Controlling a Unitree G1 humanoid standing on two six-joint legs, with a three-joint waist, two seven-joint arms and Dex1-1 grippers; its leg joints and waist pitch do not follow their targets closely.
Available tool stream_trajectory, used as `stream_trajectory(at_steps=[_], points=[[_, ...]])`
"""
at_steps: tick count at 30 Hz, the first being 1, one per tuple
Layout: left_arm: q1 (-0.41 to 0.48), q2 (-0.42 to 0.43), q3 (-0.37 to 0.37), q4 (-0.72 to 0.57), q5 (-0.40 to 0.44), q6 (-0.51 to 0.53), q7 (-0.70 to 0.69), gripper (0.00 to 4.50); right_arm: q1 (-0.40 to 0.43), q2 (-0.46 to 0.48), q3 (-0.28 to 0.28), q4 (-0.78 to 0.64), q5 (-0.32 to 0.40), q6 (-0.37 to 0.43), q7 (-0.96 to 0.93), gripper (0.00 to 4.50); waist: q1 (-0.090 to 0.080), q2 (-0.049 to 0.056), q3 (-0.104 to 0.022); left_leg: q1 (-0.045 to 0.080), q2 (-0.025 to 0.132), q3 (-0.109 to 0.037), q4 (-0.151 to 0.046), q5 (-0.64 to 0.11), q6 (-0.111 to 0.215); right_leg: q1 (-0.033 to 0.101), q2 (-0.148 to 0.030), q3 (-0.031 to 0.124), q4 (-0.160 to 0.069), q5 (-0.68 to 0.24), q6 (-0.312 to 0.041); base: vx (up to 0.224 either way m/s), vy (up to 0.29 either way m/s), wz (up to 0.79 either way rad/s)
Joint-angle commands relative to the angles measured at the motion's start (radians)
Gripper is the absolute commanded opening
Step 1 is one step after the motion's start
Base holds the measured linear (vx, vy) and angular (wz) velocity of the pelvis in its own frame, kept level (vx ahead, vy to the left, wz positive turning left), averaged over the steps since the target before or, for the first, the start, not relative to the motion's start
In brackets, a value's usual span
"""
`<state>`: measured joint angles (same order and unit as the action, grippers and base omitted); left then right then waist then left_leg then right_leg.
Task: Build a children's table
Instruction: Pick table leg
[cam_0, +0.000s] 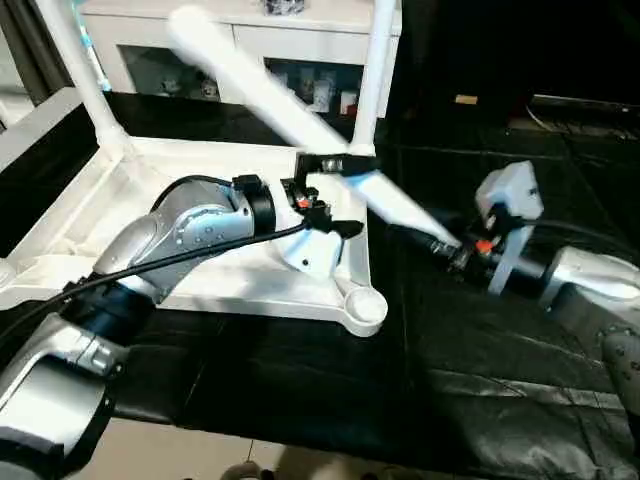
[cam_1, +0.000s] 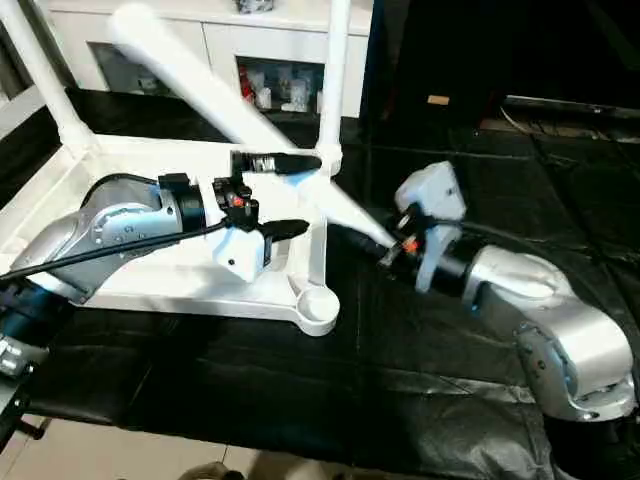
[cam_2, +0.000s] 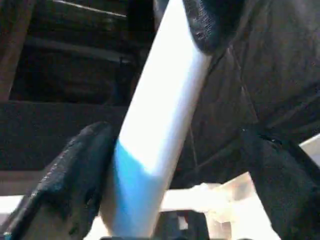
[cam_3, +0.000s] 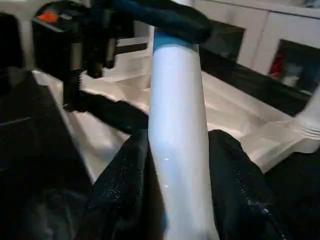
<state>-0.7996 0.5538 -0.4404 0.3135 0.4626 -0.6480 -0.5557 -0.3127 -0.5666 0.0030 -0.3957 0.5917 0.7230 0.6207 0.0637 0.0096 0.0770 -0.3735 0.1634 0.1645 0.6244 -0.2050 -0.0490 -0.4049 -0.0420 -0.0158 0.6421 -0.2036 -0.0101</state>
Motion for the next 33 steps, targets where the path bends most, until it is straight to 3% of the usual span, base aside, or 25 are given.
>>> stream_trajectory(at_steps=[1,2,17,18,21,22,33], points=[[-0.018,0.005,0.001,0.023,0.006,-0.006,0.002,4.09,-0.006,-0.006,-0.002,-0.029,0.007,0.007,0.006,1.30,0.006,-0.015,-0.081,0.005,0.050,-0.018,-0.067,-0.065,-0.011,0.061,-0.086,0.044,-0.069,-0.065,-0.191,0.000,0.000,0.00],[-0.019,0.004,0.002,0.027,0.007,-0.009,0.004,3.78,-0.007,-0.007,-0.001,-0.030,0.007,0.008,0.006,1.30,0.006,-0.015,-0.081,0.004,0.050,-0.017,-0.068,-0.068,-0.012,0.061,-0.085,0.044,-0.070,-0.076,-0.191,0.000,0.000,0.00],[-0.063,-0.014,-0.003,0.117,0.076,-0.044,0.064,2.75,-0.013,-0.028,0.026,-0.040,-0.018,0.020,0.017,1.30,0.009,-0.016,-0.082,0.005,0.050,-0.018,-0.066,-0.062,-0.011,0.063,-0.087,0.045,-0.069,-0.072,-0.189,0.000,0.000,0.00],[-0.066,-0.014,-0.003,0.120,0.077,-0.045,0.065,2.38,-0.012,-0.029,0.027,-0.041,-0.020,0.021,0.017,1.30,0.009,-0.017,-0.082,0.005,0.050,-0.018,-0.065,-0.060,-0.010,0.063,-0.086,0.045,-0.069,-0.069,-0.188,0.000,0.000,0.00],[-0.074,-0.020,-0.007,0.132,0.083,-0.056,0.066,2.31,-0.011,-0.039,0.040,-0.041,-0.037,0.016,0.020,1.30,0.011,-0.014,-0.082,0.005,0.050,-0.019,-0.065,-0.057,-0.009,0.062,-0.086,0.045,-0.069,-0.059,-0.189,0.000,0.000,0.00],[-0.074,-0.020,-0.007,0.134,0.084,-0.057,0.066,2.07,-0.011,-0.040,0.042,-0.041,-0.040,0.015,0.020,1.30,0.012,-0.015,-0.083,0.005,0.051,-0.018,-0.065,-0.057,-0.009,0.062,-0.086,0.045,-0.068,-0.057,-0.187,0.000,0.000,0.00],[-0.078,-0.034,-0.010,0.152,0.097,-0.068,0.074,1.65,-0.004,-0.042,0.029,-0.034,-0.055,0.005,0.010,1.30,0.022,-0.012,-0.083,0.008,0.051,-0.019,-0.065,-0.070,-0.018,0.061,-0.087,0.046,-0.068,-0.065,-0.192,0.000,0.000,0.00]])
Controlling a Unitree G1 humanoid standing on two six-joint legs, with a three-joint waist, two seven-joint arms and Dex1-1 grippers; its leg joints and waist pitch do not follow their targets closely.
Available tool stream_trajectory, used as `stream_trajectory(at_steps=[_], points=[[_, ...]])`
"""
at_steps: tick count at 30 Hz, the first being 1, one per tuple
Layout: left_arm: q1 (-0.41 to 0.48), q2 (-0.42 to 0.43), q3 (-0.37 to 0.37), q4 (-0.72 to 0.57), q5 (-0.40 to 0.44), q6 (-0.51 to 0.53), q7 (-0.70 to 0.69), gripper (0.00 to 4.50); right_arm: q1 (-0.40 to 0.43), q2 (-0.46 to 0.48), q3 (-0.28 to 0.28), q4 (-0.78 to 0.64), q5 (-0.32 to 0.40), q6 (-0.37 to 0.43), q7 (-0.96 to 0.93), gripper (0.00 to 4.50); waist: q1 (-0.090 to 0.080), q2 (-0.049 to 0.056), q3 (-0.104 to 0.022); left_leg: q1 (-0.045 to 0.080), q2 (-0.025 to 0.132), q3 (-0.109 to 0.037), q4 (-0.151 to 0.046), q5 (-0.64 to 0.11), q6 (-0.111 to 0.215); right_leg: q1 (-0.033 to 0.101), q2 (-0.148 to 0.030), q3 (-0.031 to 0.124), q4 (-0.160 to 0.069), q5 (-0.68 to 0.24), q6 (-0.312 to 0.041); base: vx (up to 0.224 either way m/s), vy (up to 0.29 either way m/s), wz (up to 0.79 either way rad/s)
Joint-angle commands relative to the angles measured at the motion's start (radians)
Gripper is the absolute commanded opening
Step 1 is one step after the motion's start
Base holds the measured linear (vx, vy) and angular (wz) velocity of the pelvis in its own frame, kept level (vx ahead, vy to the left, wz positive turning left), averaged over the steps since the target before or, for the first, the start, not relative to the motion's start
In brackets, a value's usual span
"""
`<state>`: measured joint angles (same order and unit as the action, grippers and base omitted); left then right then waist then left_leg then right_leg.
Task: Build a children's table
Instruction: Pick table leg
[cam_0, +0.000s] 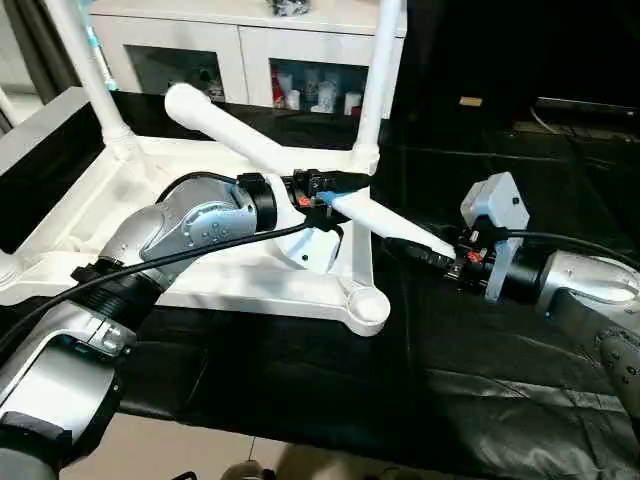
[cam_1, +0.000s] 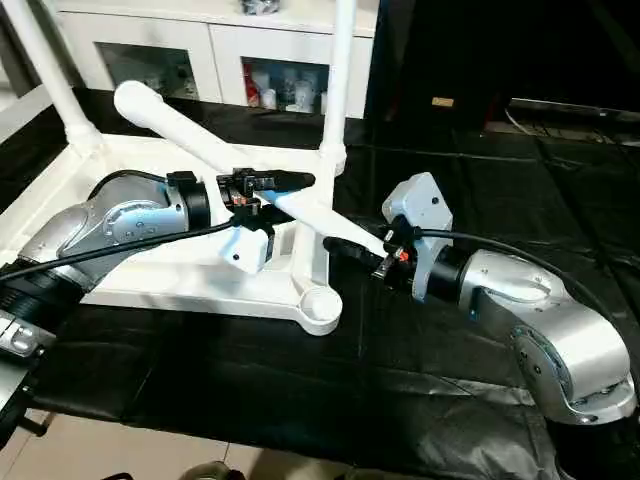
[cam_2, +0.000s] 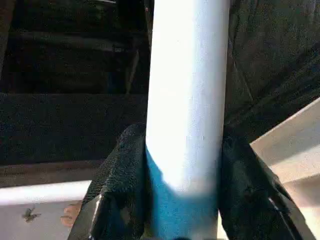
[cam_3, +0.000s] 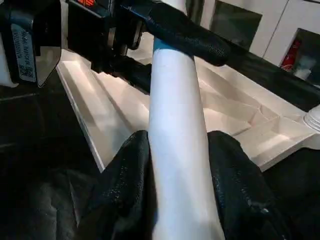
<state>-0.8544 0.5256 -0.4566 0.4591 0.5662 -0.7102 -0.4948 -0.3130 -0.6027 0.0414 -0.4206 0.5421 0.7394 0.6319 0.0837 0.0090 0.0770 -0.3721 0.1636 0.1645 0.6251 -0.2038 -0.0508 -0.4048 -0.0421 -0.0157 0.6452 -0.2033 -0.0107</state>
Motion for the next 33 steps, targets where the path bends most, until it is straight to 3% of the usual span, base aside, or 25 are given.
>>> stream_trajectory(at_steps=[1,4,6,10,15,20,24,28,30,31,32,33], points=[[-0.025,-0.006,0.008,0.009,-0.007,-0.006,0.014,1.64,-0.005,-0.005,-0.013,-0.005,-0.011,-0.012,-0.005,1.30,0.003,-0.009,-0.083,0.006,0.052,-0.019,-0.066,-0.069,-0.016,0.061,-0.087,0.046,-0.070,-0.060,-0.193,0.000,0.000,0.00],[-0.031,-0.007,0.012,0.019,-0.003,-0.004,0.021,1.63,-0.011,0.001,-0.029,0.011,-0.011,-0.008,-0.016,1.30,0.005,-0.010,-0.084,0.006,0.051,-0.019,-0.065,-0.068,-0.017,0.061,-0.086,0.046,-0.069,-0.047,-0.194,0.000,0.000,0.00],[-0.033,-0.008,0.014,0.023,-0.003,-0.004,0.022,1.62,-0.013,0.006,-0.036,0.015,-0.002,-0.003,-0.016,1.86,0.006,-0.010,-0.084,0.006,0.050,-0.019,-0.065,-0.068,-0.018,0.063,-0.087,0.046,-0.069,-0.048,-0.194,0.000,0.000,0.00],[-0.044,-0.007,0.020,0.036,-0.003,-0.003,0.026,1.60,-0.023,0.028,-0.071,0.024,0.031,-0.008,-0.021,2.26,0.007,-0.009,-0.085,0.005,0.049,-0.019,-0.064,-0.068,-0.019,0.063,-0.087,0.046,-0.069,-0.046,-0.199,0.000,0.000,0.00],[-0.072,0.005,0.036,0.086,0.011,-0.003,0.050,1.60,-0.058,0.068,-0.184,0.052,0.104,-0.013,-0.054,2.61,0.006,-0.005,-0.085,0.007,0.047,-0.019,-0.063,-0.070,-0.024,0.062,-0.085,0.045,-0.069,-0.049,-0.200,0.000,0.000,0.00],[-0.103,0.021,0.052,0.126,0.020,0.011,0.081,1.60,-0.105,0.134,-0.292,0.066,0.180,-0.077,-0.094,3.00,0.005,-0.003,-0.088,0.005,0.046,-0.019,-0.063,-0.059,-0.026,0.062,-0.084,0.044,-0.065,-0.018,-0.201,0.000,0.000,0.00],[-0.121,0.028,0.065,0.160,0.016,0.022,0.097,1.60,-0.125,0.157,-0.342,0.074,0.233,-0.095,-0.097,3.37,0.007,0.000,-0.088,0.008,0.047,-0.019,-0.064,-0.056,-0.030,0.063,-0.082,0.043,-0.064,-0.012,-0.207,0.000,0.000,0.00],[-0.151,0.020,0.150,0.250,-0.103,0.109,0.089,1.60,-0.161,0.202,-0.415,0.079,0.260,-0.152,-0.150,3.67,0.008,0.000,-0.089,0.009,0.041,-0.015,-0.063,-0.061,-0.035,0.060,-0.081,0.042,-0.065,-0.016,-0.213,0.000,0.000,0.00],[-0.155,0.011,0.178,0.252,-0.148,0.135,0.073,1.60,-0.163,0.201,-0.410,0.084,0.239,-0.150,-0.166,3.84,0.008,0.001,-0.089,0.009,0.042,-0.016,-0.064,-0.053,-0.039,0.062,-0.082,0.042,-0.063,-0.010,-0.216,0.000,0.000,0.00],[-0.159,-0.023,0.240,0.226,-0.280,0.209,0.005,1.60,-0.147,0.184,-0.380,0.090,0.207,-0.141,-0.153,3.91,0.010,-0.001,-0.088,0.009,0.041,-0.014,-0.064,-0.055,-0.039,0.062,-0.083,0.042,-0.063,-0.008,-0.223,0.000,0.000,0.00],[-0.159,-0.023,0.240,0.226,-0.280,0.209,0.005,1.60,-0.147,0.184,-0.380,0.090,0.207,-0.141,-0.153,3.98,0.011,-0.001,-0.088,0.009,0.039,-0.013,-0.064,-0.055,-0.040,0.062,-0.082,0.042,-0.062,-0.007,-0.232,0.000,0.000,0.00],[-0.166,-0.040,0.273,0.201,-0.353,0.257,-0.037,1.60,-0.130,0.170,-0.353,0.087,0.193,-0.140,-0.130,3.98,0.010,-0.004,-0.088,0.007,0.040,-0.013,-0.064,-0.063,-0.032,0.063,-0.082,0.042,-0.065,-0.013,-0.237,0.000,0.000,0.00]])
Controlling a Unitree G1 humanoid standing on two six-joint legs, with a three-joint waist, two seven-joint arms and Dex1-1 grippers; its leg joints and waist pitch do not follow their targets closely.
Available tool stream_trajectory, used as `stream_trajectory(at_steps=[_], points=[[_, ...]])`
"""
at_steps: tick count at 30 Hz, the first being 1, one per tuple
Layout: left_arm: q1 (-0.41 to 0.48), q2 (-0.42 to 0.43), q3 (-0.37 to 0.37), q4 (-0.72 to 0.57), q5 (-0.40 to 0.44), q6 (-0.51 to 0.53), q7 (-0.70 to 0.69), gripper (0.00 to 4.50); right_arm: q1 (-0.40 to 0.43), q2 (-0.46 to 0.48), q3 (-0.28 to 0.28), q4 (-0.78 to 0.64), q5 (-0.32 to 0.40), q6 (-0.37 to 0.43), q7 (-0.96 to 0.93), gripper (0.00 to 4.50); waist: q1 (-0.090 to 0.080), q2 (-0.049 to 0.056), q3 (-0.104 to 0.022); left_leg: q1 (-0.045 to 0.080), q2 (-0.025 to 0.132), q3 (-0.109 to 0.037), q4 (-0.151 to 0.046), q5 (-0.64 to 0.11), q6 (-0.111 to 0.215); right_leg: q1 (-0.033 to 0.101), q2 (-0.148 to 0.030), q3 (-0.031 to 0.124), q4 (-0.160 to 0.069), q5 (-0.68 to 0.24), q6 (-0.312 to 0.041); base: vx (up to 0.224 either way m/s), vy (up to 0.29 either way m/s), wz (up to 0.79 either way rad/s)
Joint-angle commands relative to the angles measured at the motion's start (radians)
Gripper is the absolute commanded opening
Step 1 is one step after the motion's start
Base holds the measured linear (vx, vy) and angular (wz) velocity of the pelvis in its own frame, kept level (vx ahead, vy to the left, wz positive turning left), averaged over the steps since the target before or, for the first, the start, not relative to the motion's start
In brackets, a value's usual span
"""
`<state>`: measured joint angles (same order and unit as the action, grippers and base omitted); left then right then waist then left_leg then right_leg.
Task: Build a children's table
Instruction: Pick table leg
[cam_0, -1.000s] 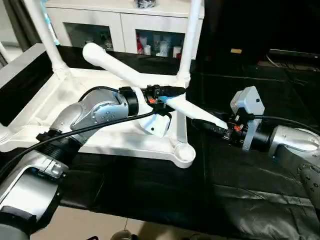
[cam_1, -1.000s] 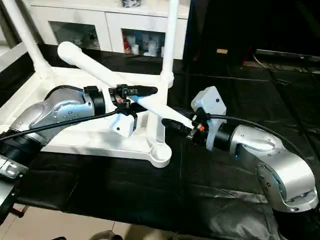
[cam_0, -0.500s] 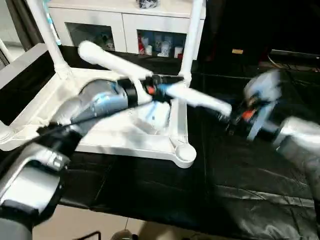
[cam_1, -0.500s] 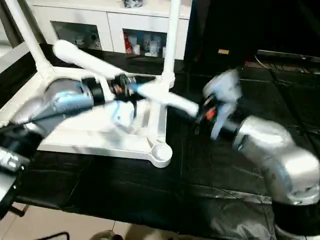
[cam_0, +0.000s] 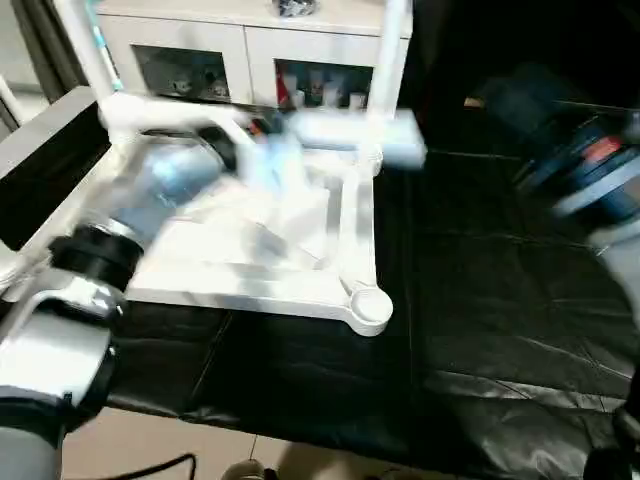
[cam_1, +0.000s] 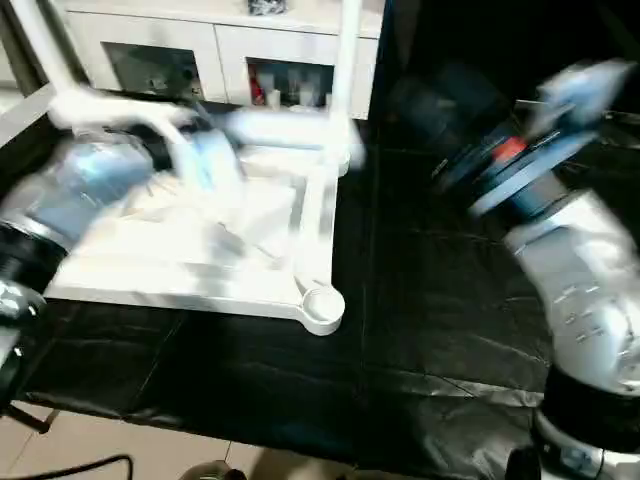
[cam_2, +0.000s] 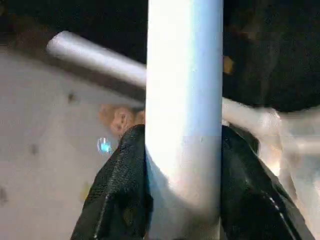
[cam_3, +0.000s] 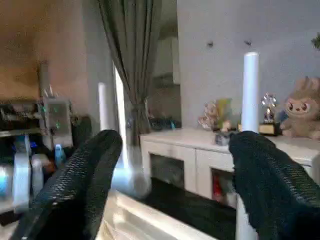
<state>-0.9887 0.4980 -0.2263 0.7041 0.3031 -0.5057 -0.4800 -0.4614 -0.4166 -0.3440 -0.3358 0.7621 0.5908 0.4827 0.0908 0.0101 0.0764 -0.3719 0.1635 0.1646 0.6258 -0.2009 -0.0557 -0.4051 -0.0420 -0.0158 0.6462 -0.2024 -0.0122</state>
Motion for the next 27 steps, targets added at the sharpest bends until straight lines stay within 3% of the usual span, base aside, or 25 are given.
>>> stream_trajectory(at_steps=[1,3,5,8,10,13,17,21,27], points=[[-0.035,-0.018,0.052,-0.051,-0.111,0.068,-0.064,1.60,0.023,-0.021,0.041,0.001,-0.031,0.008,0.026,4.12,0.006,-0.006,-0.088,0.008,0.041,-0.013,-0.065,-0.064,-0.027,0.065,-0.085,0.042,-0.063,-0.014,-0.239,0.000,0.000,0.00],[-0.052,-0.046,0.105,-0.085,-0.219,0.164,-0.112,1.59,0.044,-0.037,0.077,-0.005,-0.046,0.009,0.055,4.38,0.010,-0.004,-0.087,0.008,0.043,-0.012,-0.063,-0.067,-0.015,0.063,-0.086,0.042,-0.066,-0.018,-0.248,0.000,0.000,0.00],[-0.091,-0.088,0.192,-0.118,-0.388,0.334,-0.173,1.59,0.070,-0.060,0.145,-0.001,-0.099,0.008,0.077,4.44,0.014,-0.004,-0.086,0.009,0.042,-0.011,-0.061,-0.066,-0.018,0.063,-0.089,0.040,-0.064,-0.029,-0.260,0.000,0.000,0.00],[-0.119,-0.113,0.267,-0.177,-0.558,0.530,-0.225,1.59,0.076,-0.086,0.229,0.041,-0.180,0.038,0.039,4.50,0.012,-0.008,-0.082,0.003,0.039,-0.013,-0.061,-0.068,-0.011,0.065,-0.085,0.040,-0.071,-0.065,-0.251,0.000,0.000,0.00],[-0.121,-0.124,0.291,-0.206,-0.626,0.614,-0.238,1.59,0.075,-0.086,0.254,0.062,-0.206,0.047,0.022,4.50,0.010,-0.009,-0.080,0.004,0.038,-0.011,-0.060,-0.077,-0.015,0.063,-0.086,0.041,-0.075,-0.098,-0.249,0.000,0.000,0.00],[-0.122,-0.156,0.354,-0.292,-0.802,0.794,-0.219,1.59,0.067,-0.064,0.277,0.066,-0.193,0.056,0.029,4.50,0.010,-0.009,-0.081,0.003,0.038,-0.011,-0.057,-0.070,-0.011,0.063,-0.085,0.040,-0.073,-0.106,-0.254,0.000,0.000,0.00],[-0.124,-0.191,0.453,-0.389,-1.027,1.063,-0.173,1.59,0.039,-0.039,0.289,0.061,-0.151,0.088,0.047,4.50,0.007,-0.010,-0.084,0.001,0.040,-0.012,-0.056,-0.052,0.004,0.065,-0.080,0.038,-0.065,-0.052,-0.269,0.000,0.000,0.00],[-0.128,-0.206,0.499,-0.407,-1.129,1.180,-0.142,1.59,0.018,-0.028,0.289,0.070,-0.130,0.097,0.062,4.50,0.004,-0.015,-0.081,0.000,0.035,-0.008,-0.056,-0.061,0.011,0.067,-0.074,0.039,-0.074,-0.090,-0.248,0.000,0.000,0.00],[-0.120,-0.217,0.542,-0.451,-1.241,1.291,-0.117,1.59,-0.019,-0.017,0.299,0.082,-0.092,0.137,0.093,4.50,0.003,-0.012,-0.082,0.001,0.039,-0.010,-0.057,-0.055,0.005,0.066,-0.075,0.039,-0.072,-0.094,-0.236,0.000,0.000,0.00]])
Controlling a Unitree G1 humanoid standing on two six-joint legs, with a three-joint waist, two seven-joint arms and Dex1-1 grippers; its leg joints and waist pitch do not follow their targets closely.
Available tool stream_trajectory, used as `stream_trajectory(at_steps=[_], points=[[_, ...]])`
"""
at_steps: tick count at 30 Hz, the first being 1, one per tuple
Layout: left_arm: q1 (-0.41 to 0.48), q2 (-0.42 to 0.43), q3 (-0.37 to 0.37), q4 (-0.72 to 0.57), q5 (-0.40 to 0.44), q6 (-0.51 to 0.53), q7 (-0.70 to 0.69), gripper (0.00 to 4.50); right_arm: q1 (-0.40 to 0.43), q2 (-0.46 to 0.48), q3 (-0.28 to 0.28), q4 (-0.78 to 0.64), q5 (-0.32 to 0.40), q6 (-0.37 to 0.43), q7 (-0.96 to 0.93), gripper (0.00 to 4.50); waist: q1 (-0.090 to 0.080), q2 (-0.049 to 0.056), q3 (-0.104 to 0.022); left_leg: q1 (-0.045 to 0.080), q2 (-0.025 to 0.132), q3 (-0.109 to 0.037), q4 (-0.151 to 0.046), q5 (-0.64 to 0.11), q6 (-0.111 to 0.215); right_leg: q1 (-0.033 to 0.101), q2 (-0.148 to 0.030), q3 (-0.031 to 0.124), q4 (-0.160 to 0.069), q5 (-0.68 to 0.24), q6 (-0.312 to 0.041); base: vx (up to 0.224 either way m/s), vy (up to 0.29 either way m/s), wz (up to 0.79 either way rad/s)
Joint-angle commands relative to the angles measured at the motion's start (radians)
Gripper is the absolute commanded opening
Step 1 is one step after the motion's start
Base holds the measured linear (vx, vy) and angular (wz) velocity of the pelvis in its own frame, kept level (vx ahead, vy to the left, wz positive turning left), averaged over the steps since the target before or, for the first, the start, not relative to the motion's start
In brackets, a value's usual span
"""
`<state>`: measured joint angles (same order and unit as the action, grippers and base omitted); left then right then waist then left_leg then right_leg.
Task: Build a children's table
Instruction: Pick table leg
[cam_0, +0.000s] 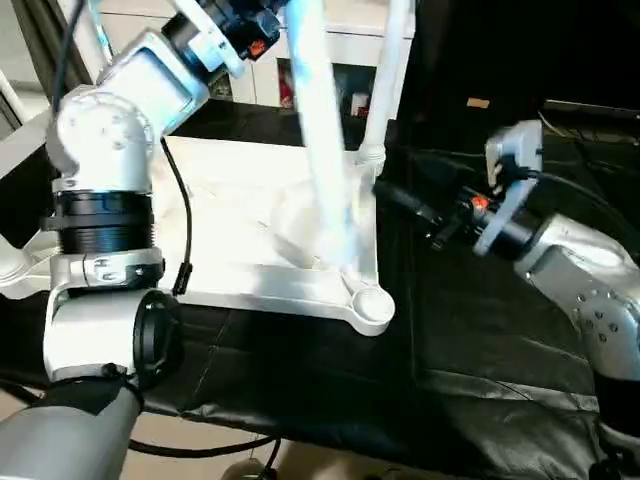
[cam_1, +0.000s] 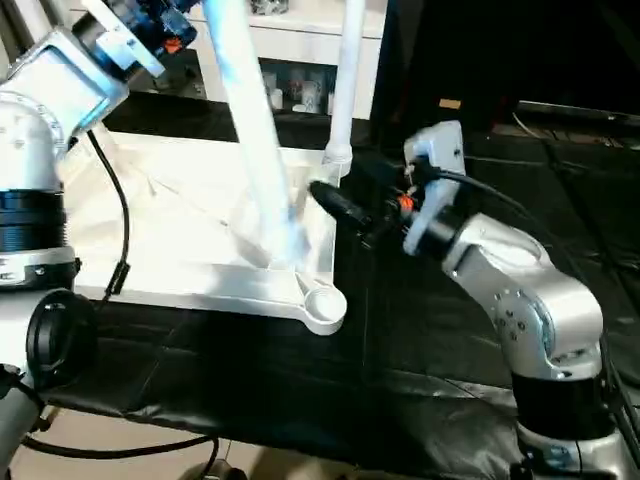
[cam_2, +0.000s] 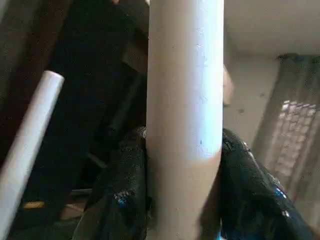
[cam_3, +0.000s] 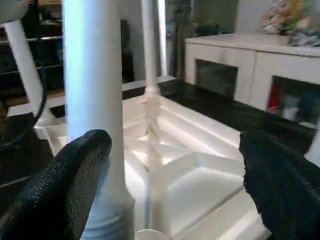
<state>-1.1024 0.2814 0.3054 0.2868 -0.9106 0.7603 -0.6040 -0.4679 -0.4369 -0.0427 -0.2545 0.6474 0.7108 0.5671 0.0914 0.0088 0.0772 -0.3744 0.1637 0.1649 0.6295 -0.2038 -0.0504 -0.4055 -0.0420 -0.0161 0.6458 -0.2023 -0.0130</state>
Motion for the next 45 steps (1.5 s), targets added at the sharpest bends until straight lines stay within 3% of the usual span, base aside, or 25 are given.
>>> stream_trajectory(at_steps=[1,7,11,12,15,18,24,31,45], points=[[-0.005,-0.002,0.017,-0.042,-0.047,0.052,0.011,1.59,-0.019,0.008,-0.010,-0.003,0.047,0.027,0.022,4.50,0.003,-0.011,-0.082,0.003,0.039,-0.010,-0.061,-0.051,0.001,0.066,-0.076,0.040,-0.074,-0.095,-0.233,0.000,0.000,0.00],[-0.002,-0.002,0.026,-0.069,-0.100,0.101,0.002,1.59,-0.024,0.020,-0.047,-0.025,0.196,0.094,0.087,4.50,0.004,-0.012,-0.081,0.002,0.037,-0.010,-0.061,-0.048,0.008,0.068,-0.074,0.040,-0.078,-0.114,-0.216,0.000,0.000,0.00],[0.000,-0.004,0.032,-0.084,-0.108,0.105,0.019,1.59,-0.021,0.007,-0.021,-0.021,0.175,0.099,0.120,4.50,0.004,-0.013,-0.081,0.001,0.037,-0.010,-0.062,-0.045,-0.003,0.067,-0.074,0.039,-0.078,-0.129,-0.203,0.000,0.000,0.00],[0.000,-0.006,0.034,-0.094,-0.114,0.110,0.026,1.59,-0.020,0.008,-0.014,-0.022,0.181,0.107,0.129,4.50,0.003,-0.017,-0.081,0.001,0.038,-0.010,-0.062,-0.048,-0.004,0.068,-0.075,0.039,-0.078,-0.134,-0.201,0.000,0.000,0.00],[-0.012,-0.009,0.037,-0.094,-0.119,0.108,0.031,1.59,-0.023,0.013,0.002,-0.020,0.207,0.128,0.148,4.50,0.004,-0.017,-0.081,0.000,0.036,-0.009,-0.061,-0.040,0.000,0.068,-0.075,0.040,-0.080,-0.136,-0.197,0.000,0.000,0.00],[-0.021,-0.010,0.034,-0.098,-0.115,0.101,0.028,1.59,-0.028,0.003,0.060,0.001,0.164,0.125,0.154,4.50,0.003,-0.020,-0.081,0.000,0.037,-0.010,-0.062,-0.035,-0.004,0.067,-0.075,0.040,-0.080,-0.139,-0.190,0.000,0.000,0.00],[-0.017,0.007,0.009,-0.124,-0.081,0.082,0.028,1.59,-0.039,0.003,0.136,0.027,0.029,0.050,0.147,3.90,0.002,-0.022,-0.080,0.001,0.041,-0.011,-0.064,-0.041,-0.022,0.065,-0.078,0.041,-0.078,-0.147,-0.176,0.000,0.000,0.00],[-0.013,0.027,-0.025,-0.141,-0.038,0.060,0.010,1.59,-0.044,0.026,0.175,0.023,-0.004,0.045,0.104,3.38,-0.001,-0.018,-0.078,0.004,0.041,-0.011,-0.065,-0.045,-0.023,0.063,-0.077,0.042,-0.077,-0.133,-0.184,0.000,0.000,0.00],[0.002,0.014,-0.126,-0.178,0.102,-0.051,0.014,1.59,-0.055,0.177,0.243,0.144,-0.167,0.006,-0.087,2.19,-0.006,-0.011,-0.080,0.004,0.043,-0.012,-0.069,-0.052,-0.051,0.062,-0.080,0.043,-0.073,-0.093,-0.190,0.000,0.000,0.00]])
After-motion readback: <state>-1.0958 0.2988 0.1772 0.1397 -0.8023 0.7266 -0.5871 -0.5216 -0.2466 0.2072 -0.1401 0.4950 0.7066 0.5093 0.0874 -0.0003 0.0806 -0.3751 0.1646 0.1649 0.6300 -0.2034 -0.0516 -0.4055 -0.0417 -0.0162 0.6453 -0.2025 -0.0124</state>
